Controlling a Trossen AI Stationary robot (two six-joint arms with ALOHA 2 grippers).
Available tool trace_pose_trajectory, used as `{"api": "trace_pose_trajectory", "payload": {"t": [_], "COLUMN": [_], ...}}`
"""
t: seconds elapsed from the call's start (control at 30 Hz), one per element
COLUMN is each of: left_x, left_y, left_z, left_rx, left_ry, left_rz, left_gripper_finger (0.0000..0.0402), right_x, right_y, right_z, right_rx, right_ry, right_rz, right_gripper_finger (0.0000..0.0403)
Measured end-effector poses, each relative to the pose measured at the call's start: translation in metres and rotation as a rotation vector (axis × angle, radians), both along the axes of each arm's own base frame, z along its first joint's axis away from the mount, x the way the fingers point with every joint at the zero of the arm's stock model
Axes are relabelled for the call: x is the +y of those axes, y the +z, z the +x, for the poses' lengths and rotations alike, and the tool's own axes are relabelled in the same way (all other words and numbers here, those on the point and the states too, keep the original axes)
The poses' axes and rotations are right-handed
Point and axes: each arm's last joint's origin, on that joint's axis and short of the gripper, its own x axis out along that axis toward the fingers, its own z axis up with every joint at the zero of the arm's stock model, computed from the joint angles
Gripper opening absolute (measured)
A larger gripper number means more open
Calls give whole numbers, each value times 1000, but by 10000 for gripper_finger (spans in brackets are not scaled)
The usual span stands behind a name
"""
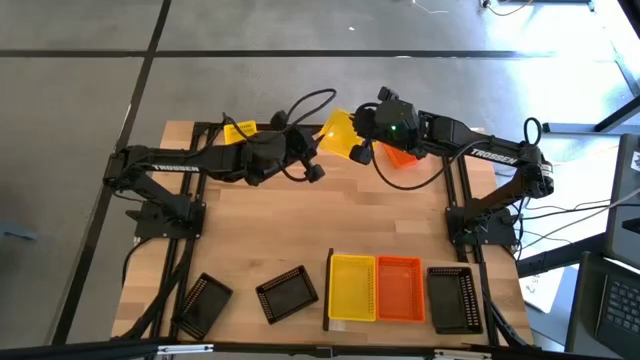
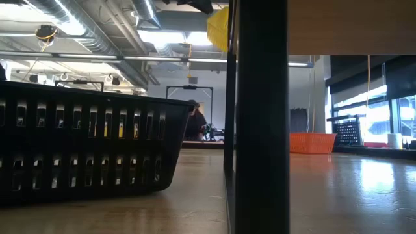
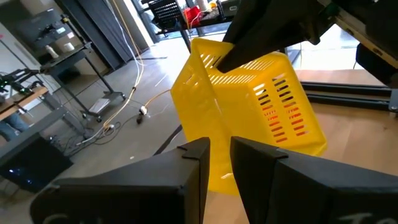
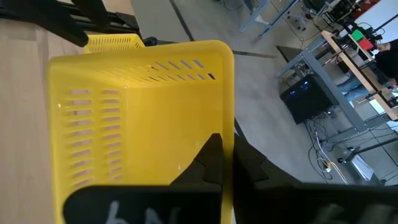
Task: Stack baskets on shelf by color
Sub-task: Stack the bottom yellow bin on top of the yellow bin
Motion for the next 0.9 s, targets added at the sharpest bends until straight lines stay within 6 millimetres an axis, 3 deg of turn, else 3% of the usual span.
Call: {"api": "trace_pose_trajectory", "payload": {"t": [0.37, 0.63, 0.9], "left_x": [0, 4, 6], "left_y": [1, -8, -12], "left_z": [1, 9, 13], "left_rx": [-19, 17, 61], "left_ry": [-32, -21, 49], "left_rz": [-5, -3, 51], "left_gripper_finger": [57, 57, 57], "right_x": [0, 0, 0], "right_y": [0, 0, 0], "right_z": [0, 0, 0], "right_rx": [0, -1, -17], "right_ry": [0, -2, -12], "right_rz": [0, 2, 18], "right_gripper_finger": [0, 0, 0]}}
